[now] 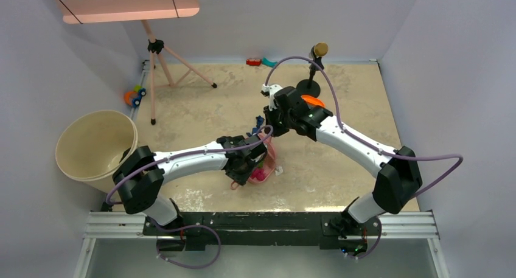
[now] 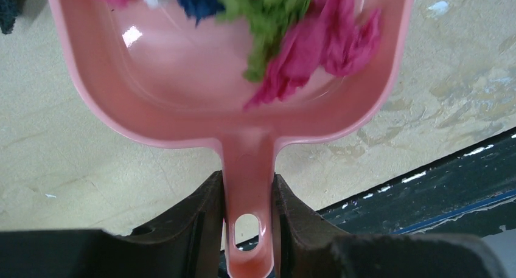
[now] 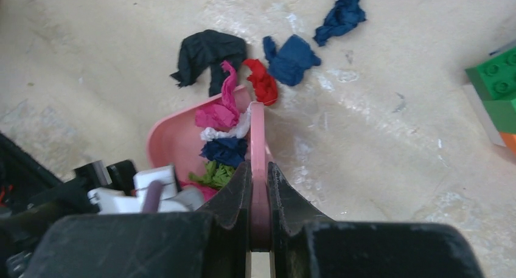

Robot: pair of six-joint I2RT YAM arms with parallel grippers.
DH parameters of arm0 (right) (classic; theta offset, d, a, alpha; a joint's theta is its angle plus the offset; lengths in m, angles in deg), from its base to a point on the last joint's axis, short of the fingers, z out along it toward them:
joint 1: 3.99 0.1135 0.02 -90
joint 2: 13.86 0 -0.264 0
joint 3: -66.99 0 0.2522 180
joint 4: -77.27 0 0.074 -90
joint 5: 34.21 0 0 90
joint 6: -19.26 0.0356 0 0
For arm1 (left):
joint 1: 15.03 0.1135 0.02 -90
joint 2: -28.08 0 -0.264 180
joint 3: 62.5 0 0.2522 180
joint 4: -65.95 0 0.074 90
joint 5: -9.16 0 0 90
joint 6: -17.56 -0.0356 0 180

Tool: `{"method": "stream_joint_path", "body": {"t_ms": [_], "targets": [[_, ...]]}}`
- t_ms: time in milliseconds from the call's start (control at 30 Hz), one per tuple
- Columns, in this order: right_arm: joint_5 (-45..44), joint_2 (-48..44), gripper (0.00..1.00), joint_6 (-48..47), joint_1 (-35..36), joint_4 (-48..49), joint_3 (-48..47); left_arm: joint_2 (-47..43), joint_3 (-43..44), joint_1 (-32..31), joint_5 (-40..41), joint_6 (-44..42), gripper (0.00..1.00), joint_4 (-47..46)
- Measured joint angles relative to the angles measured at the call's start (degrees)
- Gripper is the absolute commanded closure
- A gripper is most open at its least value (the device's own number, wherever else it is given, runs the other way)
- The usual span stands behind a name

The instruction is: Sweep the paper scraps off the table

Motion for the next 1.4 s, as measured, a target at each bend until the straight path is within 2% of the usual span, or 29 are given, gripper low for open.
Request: {"method": "stream_joint_path", "body": {"t_ms": [133,233,433,767,1033,1400], "targets": [[2.2,-2.6,1.00,-0.9,0.4,-0.9,0.0,0.4,0.0,0.0,0.1,0.0,1.00,-0.8],[0.1,-6.3,1.00,-1.8,0.4,-2.3,0.0,0.3,-0.3,0.0,0.7,0.1,1.00,-2.7],[-11.5,-13.2,1.00,-3.1,0.4,-5.4,0.1,-4.3,-5.8,-0.2,1.9,1.4,1.00,-8.3],[-27.2,-22.6,1.00,-2.3,0.3,-3.6,6.8,-14.3,-7.8,-1.9,5.8,2.2,1.00,-8.7],[-31.4,-23.2,1.00,0.9,0.4,-0.9,13.1,-20.6,-3.3,-2.1,10.4,4.6,1.00,1.6],[-31.5,-26.8,1.00,3.1,0.4,1.0,18.0,-24.1,11.9,2.4,21.7,9.2,1.00,18.1]]}}
